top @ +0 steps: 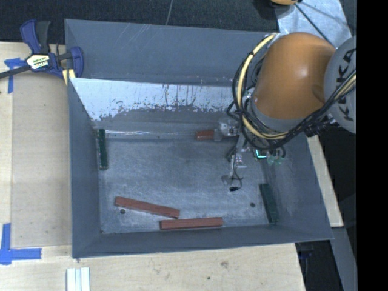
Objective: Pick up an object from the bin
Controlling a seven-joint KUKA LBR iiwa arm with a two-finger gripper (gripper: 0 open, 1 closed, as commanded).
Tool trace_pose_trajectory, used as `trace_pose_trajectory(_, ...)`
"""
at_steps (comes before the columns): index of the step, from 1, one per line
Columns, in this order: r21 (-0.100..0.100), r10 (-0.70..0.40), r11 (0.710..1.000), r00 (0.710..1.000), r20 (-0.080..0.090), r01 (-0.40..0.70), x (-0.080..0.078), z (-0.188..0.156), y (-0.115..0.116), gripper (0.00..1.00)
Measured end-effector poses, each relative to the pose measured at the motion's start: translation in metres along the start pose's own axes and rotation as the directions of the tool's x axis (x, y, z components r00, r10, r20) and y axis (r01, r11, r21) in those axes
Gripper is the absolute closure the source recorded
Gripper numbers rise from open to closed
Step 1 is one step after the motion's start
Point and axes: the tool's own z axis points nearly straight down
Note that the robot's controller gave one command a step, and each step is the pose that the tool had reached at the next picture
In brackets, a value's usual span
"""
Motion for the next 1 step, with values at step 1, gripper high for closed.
trace_pose_trajectory(1,0.0,0.0,1.0,1.0,0.009,0.0,-0.0015,-0.0045,0.0,0.0)
